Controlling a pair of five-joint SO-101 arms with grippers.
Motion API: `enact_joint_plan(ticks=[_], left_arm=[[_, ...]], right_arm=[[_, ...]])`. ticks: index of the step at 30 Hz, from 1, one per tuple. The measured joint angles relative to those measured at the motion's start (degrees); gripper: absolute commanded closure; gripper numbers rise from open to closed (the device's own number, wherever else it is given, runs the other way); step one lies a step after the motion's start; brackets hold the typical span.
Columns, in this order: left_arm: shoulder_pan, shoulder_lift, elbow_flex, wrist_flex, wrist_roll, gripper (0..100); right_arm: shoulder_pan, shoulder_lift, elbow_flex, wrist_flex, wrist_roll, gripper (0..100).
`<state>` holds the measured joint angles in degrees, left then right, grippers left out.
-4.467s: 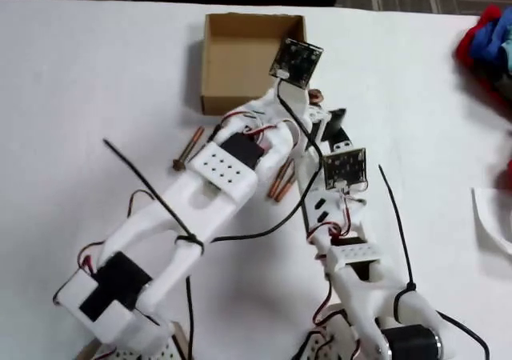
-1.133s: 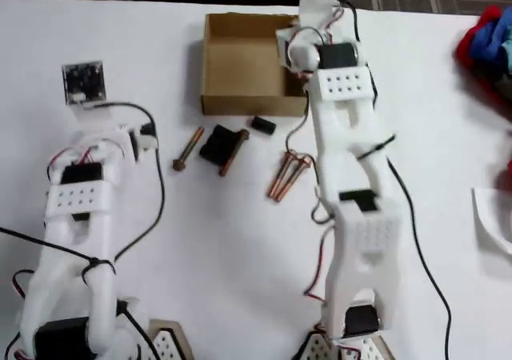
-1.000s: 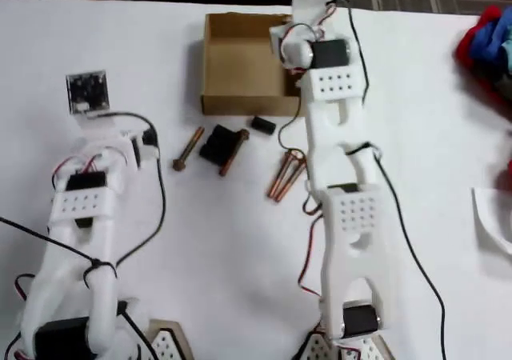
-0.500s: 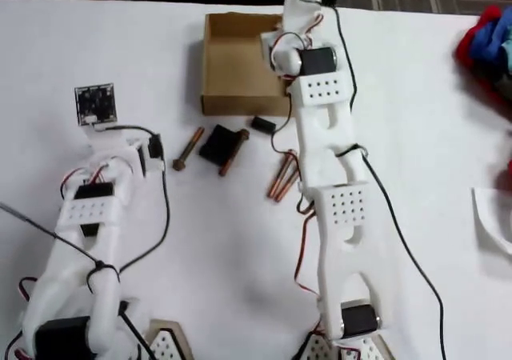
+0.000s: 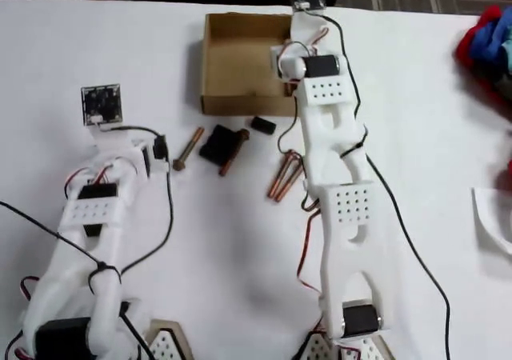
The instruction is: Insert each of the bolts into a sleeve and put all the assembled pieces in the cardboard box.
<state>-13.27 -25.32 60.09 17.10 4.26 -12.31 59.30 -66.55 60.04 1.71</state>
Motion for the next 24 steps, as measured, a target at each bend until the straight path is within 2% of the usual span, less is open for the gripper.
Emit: enact_joint_plan(ticks=[24], left_arm=[[0.0, 0.0, 0.0, 0.0, 0.0, 73]], right_arm=[[-0.2, 4.9, 0.6, -3.2, 0.0, 97.4]])
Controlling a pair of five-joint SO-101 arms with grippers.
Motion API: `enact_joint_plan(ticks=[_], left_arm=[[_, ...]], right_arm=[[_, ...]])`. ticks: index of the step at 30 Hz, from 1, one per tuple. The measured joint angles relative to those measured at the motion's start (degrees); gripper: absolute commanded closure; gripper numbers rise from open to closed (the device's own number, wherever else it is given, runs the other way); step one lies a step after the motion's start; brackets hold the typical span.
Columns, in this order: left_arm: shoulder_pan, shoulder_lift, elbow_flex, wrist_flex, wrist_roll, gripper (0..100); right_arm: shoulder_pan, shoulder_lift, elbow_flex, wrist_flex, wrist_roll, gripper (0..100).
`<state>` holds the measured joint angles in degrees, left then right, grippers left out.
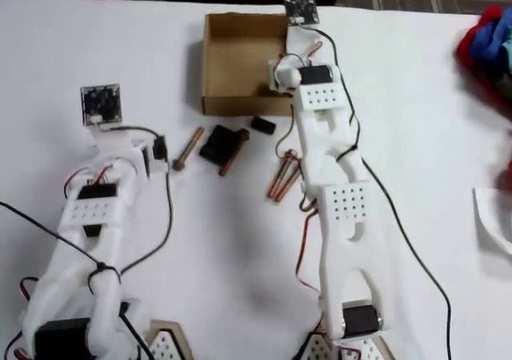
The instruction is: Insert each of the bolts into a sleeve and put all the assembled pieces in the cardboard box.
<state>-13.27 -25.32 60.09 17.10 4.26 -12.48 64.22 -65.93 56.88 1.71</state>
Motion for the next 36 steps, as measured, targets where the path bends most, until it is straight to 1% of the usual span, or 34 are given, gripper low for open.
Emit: enact_joint_plan(ticks=[2, 5, 6, 13, 19, 24, 29, 36], left_arm=[[0.0, 0.0, 0.0, 0.0, 0.0, 73], [0.0, 0.0, 0.0, 0.0, 0.0, 73], [0.0, 0.0, 0.0, 0.0, 0.0, 73], [0.0, 0.0, 0.0, 0.0, 0.0, 73], [0.0, 0.0, 0.0, 0.0, 0.0, 73], [0.0, 0.0, 0.0, 0.0, 0.0, 73], [0.0, 0.0, 0.0, 0.0, 0.0, 73], [0.0, 0.0, 0.0, 0.0, 0.0, 73]], right_arm=[[0.0, 0.0, 0.0, 0.0, 0.0, 96.5], [0.0, 0.0, 0.0, -0.2, 0.0, 91.0], [0.0, 0.0, 0.0, -0.2, 0.0, 90.6], [0.0, 0.1, -1.5, -0.1, 0.0, 91.6], [0.1, -0.1, -12.0, 4.0, 0.0, 91.6], [0.5, -0.1, -14.5, 5.6, 0.0, 92.0], [2.3, 0.2, -14.6, 5.6, 0.0, 94.6], [7.1, 4.0, -15.1, 5.6, -0.1, 95.7]])
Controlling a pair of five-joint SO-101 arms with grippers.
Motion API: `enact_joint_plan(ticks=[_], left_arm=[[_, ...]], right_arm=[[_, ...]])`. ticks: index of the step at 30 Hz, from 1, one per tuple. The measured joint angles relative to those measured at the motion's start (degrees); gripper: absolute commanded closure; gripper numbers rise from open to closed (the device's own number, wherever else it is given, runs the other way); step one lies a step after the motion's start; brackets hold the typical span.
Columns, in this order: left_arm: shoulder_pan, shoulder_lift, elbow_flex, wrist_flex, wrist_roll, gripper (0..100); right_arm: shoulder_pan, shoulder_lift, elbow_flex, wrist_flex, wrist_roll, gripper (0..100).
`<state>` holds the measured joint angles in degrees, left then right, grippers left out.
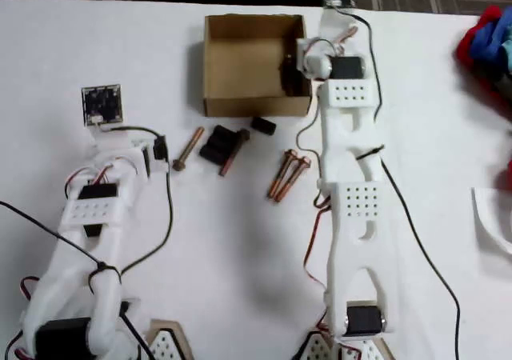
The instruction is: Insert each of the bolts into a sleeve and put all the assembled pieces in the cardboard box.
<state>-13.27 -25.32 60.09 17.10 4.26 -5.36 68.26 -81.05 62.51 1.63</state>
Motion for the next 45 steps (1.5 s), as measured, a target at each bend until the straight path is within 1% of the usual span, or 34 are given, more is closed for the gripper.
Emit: enact_joint_plan(ticks=[3, 11, 24, 31, 36, 39, 45], left_arm=[[0.0, 0.0, 0.0, 0.0, 0.0, 73], [0.0, 0.0, 0.0, 0.0, 0.0, 73], [0.0, 0.0, 0.0, 0.0, 0.0, 73], [0.0, 0.0, 0.0, 0.0, 0.0, 73], [0.0, 0.0, 0.0, 0.0, 0.0, 73], [0.0, 0.0, 0.0, 0.0, 0.0, 73], [0.0, 0.0, 0.0, 0.0, 0.0, 73]], right_arm=[[1.2, 1.7, 0.0, 0.0, 0.0, 95.7], [1.3, 5.0, -0.1, 0.6, -0.1, 95.7], [-2.6, 6.1, -2.7, 2.7, -0.2, 95.7], [-3.5, 6.6, -9.0, 7.0, -0.1, 95.7], [-0.6, 6.5, -12.1, 10.4, 0.0, 95.4], [1.1, 5.2, -12.1, 15.5, 0.0, 95.4], [0.7, -2.6, -12.1, 26.8, 0.0, 95.7]])
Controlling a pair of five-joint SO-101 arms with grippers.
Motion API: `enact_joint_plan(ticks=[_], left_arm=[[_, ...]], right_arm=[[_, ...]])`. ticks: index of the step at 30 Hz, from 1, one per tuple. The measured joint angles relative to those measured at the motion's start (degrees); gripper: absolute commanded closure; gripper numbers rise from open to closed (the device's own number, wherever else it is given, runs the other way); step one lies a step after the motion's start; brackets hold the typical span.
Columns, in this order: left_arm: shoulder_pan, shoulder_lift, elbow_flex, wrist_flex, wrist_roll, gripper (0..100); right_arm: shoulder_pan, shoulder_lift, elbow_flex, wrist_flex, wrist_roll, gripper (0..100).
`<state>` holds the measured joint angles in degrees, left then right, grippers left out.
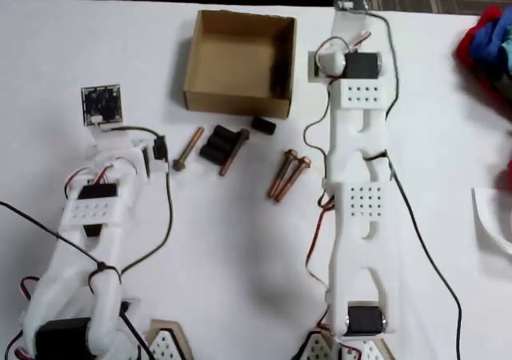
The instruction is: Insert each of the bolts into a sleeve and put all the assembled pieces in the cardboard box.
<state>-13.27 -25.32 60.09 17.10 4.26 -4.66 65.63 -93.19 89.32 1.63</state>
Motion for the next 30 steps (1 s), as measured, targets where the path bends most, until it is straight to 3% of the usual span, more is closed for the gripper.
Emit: enact_joint_plan(ticks=[7, 12, 17, 21, 25, 30], left_arm=[[-0.8, 0.0, 0.0, 0.0, 0.0, 73], [-7.0, 0.0, 0.0, 0.0, 0.0, 73], [-15.6, 0.0, -1.2, -0.4, 2.9, 73], [-19.3, 0.2, -1.2, -5.6, 3.1, 73], [-19.9, 5.8, -1.6, -11.1, 3.1, 73], [-21.4, 14.6, -9.4, -7.2, 3.1, 73]], right_arm=[[-4.1, -5.2, 0.0, 9.8, 2.7, 95.7], [-11.9, -9.0, 4.0, 10.6, 12.1, 95.7], [-20.1, -13.0, 14.8, 10.6, 13.6, 95.8], [-25.4, -14.2, 25.0, 10.6, 13.6, 95.8], [-29.7, -14.2, 28.7, 10.7, 16.3, 97.7], [-33.2, -14.2, 29.1, 10.7, 20.0, 97.5]])
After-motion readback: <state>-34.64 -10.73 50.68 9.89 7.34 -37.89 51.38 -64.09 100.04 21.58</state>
